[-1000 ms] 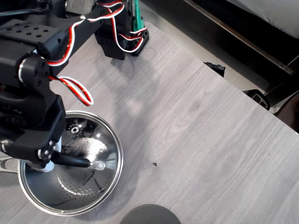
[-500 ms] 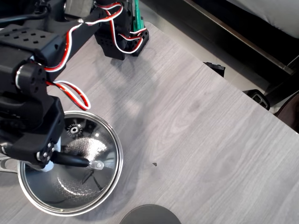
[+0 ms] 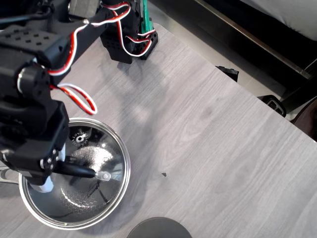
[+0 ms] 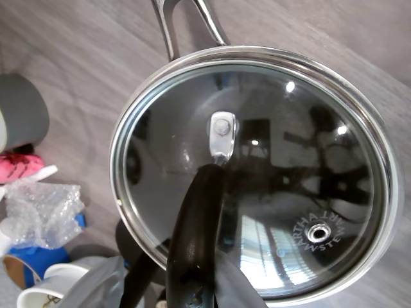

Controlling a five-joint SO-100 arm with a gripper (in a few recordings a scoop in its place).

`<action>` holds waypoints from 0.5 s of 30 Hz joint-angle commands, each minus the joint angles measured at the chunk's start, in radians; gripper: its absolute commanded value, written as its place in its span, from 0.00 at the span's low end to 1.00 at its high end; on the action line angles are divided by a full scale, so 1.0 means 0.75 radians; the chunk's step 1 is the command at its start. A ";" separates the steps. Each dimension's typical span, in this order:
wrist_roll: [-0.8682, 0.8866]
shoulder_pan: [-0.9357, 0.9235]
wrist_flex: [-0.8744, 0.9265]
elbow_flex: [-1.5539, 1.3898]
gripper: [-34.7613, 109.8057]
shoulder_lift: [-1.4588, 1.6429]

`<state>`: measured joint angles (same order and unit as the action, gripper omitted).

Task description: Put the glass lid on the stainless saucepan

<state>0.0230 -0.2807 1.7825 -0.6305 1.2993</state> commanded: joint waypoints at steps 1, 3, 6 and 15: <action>-0.012 -0.016 0.006 0.070 0.37 0.137; -0.014 -0.016 0.008 0.070 0.37 0.162; -0.014 -0.008 0.014 0.059 0.37 0.200; -0.008 0.084 0.008 -0.243 0.37 0.558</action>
<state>0.0199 -0.2485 1.7840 -0.7332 1.5570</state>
